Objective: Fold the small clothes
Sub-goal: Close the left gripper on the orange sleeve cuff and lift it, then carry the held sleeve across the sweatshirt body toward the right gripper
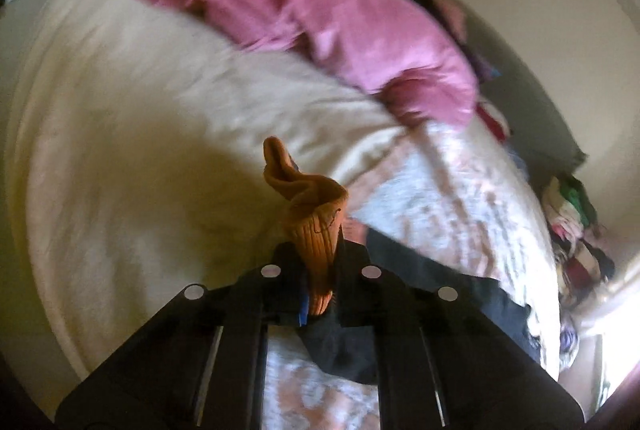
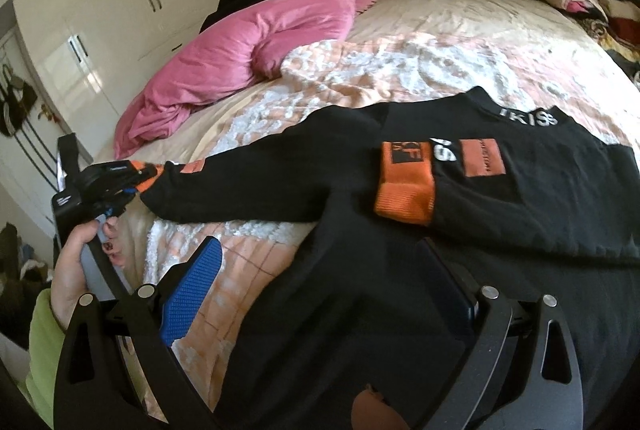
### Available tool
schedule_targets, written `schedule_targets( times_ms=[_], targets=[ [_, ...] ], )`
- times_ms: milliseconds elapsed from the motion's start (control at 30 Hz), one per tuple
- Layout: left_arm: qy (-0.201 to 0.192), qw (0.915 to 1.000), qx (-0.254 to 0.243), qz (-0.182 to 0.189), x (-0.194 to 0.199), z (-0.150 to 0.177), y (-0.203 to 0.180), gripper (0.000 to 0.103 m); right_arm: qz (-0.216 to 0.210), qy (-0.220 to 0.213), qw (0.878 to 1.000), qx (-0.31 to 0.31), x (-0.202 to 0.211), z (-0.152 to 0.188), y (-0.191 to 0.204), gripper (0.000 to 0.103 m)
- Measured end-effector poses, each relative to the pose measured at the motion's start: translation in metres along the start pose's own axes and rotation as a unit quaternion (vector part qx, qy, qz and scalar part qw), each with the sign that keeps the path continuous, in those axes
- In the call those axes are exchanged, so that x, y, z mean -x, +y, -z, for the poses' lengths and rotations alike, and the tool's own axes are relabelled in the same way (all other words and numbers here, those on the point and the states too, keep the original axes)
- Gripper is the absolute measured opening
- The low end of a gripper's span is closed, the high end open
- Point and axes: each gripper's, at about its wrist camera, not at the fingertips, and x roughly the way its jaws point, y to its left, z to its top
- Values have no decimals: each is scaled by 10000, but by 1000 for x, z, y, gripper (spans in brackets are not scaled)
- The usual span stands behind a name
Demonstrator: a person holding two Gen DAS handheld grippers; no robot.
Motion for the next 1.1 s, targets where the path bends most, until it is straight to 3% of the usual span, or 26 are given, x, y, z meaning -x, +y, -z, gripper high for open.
schedule_targets(
  times_ms=[167, 400, 767, 1100],
  targets=[
    [-243, 9976, -407, 504, 25, 1, -30, 2, 68, -82, 9998, -148, 14, 3, -13, 96],
    [-231, 9921, -586, 1085, 51, 2, -60, 2, 140, -309, 9990, -289, 39, 2, -27, 96],
    [-273, 9801, -977, 1704, 86, 3, -112, 2, 214, -593, 9967, -506, 69, 2, -49, 96],
    [118, 9574, -1417, 2515, 101, 17, -177, 2, 395, -749, 9932, -805, 88, 6, -80, 96]
  ],
)
